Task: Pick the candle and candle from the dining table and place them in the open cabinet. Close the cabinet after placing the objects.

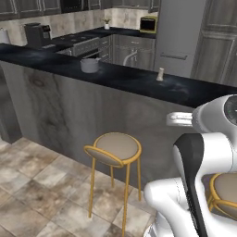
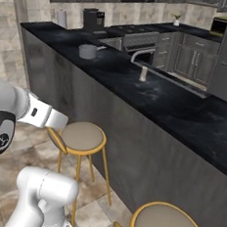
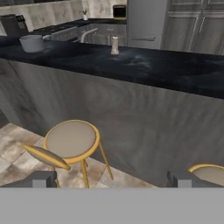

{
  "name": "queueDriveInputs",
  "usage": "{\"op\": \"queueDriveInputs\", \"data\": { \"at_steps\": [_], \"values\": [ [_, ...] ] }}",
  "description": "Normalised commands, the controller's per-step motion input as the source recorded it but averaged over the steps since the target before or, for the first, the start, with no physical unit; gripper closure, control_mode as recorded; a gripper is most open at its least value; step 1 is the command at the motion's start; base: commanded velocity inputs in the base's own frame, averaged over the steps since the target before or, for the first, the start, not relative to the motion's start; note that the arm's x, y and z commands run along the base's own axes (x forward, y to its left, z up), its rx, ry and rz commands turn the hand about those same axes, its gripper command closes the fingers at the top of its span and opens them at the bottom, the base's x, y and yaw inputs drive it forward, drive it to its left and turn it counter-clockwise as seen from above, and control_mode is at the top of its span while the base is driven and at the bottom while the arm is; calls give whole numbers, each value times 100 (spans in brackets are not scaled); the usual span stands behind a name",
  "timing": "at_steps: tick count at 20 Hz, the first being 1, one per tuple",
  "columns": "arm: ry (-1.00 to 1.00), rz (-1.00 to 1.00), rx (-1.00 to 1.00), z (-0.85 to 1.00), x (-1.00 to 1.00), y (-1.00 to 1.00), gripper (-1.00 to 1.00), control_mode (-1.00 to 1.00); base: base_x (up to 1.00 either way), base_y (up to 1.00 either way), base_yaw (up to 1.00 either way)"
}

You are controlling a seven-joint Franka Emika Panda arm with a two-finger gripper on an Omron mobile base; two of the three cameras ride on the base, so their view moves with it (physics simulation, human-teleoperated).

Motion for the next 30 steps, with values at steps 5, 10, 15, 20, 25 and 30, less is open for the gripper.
{"op": "queueDriveInputs", "data": {
  "at_steps": [5, 10, 15, 20, 25, 30],
  "values": [
    [0, 0, 0, 0, 0, 0, -100, 100, 0, -12, 6],
    [-4, 5, 0, 0, 0, -23, -100, -100, 0, -4, 1],
    [-2, 3, 1, 0, 0, -43, -100, -100, 0, 0, 0],
    [-1, 0, 3, 8, 0, -47, -100, -100, 0, 0, 0],
    [0, 0, 0, 26, 6, -13, -100, -100, 0, 0, 0],
    [0, -1, 0, 26, 27, -10, -100, -100, 0, 0, 0]
  ]
}}
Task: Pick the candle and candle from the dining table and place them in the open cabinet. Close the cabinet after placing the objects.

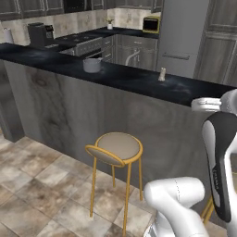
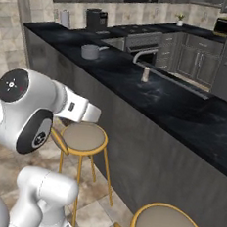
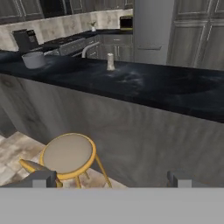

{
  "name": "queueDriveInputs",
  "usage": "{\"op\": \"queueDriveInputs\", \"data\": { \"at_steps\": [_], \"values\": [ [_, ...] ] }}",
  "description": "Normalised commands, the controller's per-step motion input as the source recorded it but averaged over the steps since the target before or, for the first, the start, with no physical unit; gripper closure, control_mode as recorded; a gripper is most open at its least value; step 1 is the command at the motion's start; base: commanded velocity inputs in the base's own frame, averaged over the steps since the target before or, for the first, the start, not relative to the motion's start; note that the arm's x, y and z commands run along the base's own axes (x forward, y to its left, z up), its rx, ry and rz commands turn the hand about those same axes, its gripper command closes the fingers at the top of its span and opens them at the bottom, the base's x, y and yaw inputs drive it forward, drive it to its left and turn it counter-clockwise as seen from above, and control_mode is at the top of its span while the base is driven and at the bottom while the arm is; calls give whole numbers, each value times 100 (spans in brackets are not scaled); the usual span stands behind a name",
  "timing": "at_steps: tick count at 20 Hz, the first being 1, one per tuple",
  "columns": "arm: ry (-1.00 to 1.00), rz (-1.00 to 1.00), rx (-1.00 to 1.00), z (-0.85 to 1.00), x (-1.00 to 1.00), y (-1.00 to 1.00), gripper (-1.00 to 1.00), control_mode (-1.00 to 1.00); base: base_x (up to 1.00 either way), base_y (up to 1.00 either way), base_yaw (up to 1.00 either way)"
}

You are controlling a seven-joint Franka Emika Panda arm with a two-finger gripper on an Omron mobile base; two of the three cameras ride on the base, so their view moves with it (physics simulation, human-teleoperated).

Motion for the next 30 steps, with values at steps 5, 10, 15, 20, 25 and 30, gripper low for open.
{"op": "queueDriveInputs", "data": {
  "at_steps": [5, 10, 15, 20, 25, 30],
  "values": [
    [0, 0, 0, 16, 25, -8, -100, -100, 0, 0, 0],
    [0, -1, 0, 6, 20, -14, -100, -100, 0, 0, 0],
    [0, -1, 0, 0, 21, -16, -100, -100, 0, 0, 0],
    [0, -2, 0, 0, 19, -2, -100, -100, 0, 0, 0],
    [0, -3, 0, 0, 22, 0, -100, -100, 0, 0, 0],
    [0, -1, 0, 0, 29, 0, -100, -100, 0, 0, 0]
  ]
}}
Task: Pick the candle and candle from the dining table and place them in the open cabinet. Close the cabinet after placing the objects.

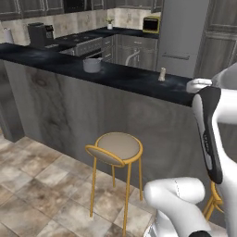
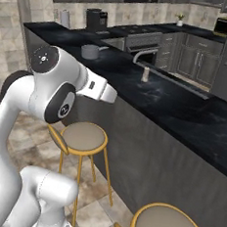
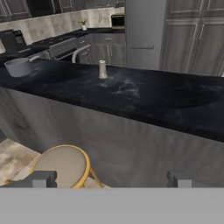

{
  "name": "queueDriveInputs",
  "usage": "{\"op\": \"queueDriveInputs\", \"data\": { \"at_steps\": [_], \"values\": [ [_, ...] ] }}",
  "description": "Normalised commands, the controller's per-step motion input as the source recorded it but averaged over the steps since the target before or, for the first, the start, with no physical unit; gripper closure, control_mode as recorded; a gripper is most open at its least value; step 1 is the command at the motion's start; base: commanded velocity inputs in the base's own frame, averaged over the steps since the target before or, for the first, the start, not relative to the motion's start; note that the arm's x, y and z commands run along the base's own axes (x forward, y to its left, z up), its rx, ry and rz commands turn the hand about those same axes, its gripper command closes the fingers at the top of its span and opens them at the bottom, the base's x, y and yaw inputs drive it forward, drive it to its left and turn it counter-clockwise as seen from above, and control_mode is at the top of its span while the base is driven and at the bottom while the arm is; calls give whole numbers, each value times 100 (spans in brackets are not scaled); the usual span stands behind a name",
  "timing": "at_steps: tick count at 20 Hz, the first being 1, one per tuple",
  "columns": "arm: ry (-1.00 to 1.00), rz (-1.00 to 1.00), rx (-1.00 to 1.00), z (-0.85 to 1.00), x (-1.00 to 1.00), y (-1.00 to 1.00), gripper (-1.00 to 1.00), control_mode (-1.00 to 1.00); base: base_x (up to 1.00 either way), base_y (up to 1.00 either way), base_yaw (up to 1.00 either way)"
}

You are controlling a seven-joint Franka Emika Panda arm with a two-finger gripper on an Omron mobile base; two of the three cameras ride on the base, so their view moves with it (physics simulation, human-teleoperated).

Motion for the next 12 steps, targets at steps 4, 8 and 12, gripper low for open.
{"op": "queueDriveInputs", "data": {
  "at_steps": [4, 8, 12],
  "values": [
    [0, 0, 0, 0, 35, 0, -100, -100, 0, 0, 0],
    [0, 0, 0, 0, 39, 0, -100, -100, 0, 0, 0],
    [0, 0, 0, 0, 42, 0, -100, -100, 0, 0, 0]
  ]
}}
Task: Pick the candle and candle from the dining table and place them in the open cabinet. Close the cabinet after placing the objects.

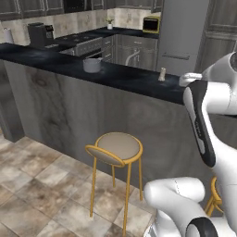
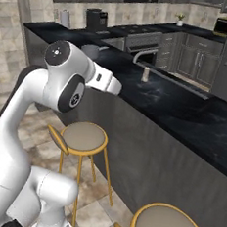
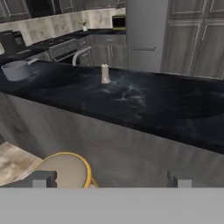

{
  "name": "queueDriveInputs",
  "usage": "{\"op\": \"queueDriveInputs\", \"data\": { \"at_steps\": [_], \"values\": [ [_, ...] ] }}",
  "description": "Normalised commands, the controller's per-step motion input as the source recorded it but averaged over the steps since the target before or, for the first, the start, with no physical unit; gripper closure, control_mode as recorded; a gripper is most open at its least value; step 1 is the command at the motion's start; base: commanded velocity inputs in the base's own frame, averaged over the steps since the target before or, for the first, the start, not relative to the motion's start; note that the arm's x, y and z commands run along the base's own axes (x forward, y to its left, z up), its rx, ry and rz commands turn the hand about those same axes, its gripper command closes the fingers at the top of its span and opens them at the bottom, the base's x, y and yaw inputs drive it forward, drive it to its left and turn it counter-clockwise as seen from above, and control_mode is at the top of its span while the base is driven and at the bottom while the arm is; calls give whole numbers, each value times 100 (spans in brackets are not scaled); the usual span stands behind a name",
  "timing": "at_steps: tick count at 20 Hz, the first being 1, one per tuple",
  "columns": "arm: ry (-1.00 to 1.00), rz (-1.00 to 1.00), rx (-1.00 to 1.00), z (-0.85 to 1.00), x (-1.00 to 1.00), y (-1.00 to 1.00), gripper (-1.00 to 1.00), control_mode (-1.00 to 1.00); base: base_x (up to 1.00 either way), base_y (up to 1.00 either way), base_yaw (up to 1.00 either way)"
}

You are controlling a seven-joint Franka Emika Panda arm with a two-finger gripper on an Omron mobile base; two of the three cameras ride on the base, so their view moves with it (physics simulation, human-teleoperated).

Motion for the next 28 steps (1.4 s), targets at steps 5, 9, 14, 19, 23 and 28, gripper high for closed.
{"op": "queueDriveInputs", "data": {
  "at_steps": [5, 9, 14, 19, 23, 28],
  "values": [
    [0, 0, 0, 0, 39, 0, -100, -100, 0, 0, 0],
    [0, 0, 0, 0, 37, 0, -100, -100, 0, 0, 0],
    [0, 0, 0, 0, 30, 0, -100, -100, 0, 0, 0],
    [0, 0, 0, -5, 28, 0, -100, -100, 0, 0, 0],
    [0, 0, 0, -5, 31, 0, -100, -100, 0, 0, 0],
    [0, 0, 0, -11, 25, -4, -100, -100, 0, 0, 0]
  ]
}}
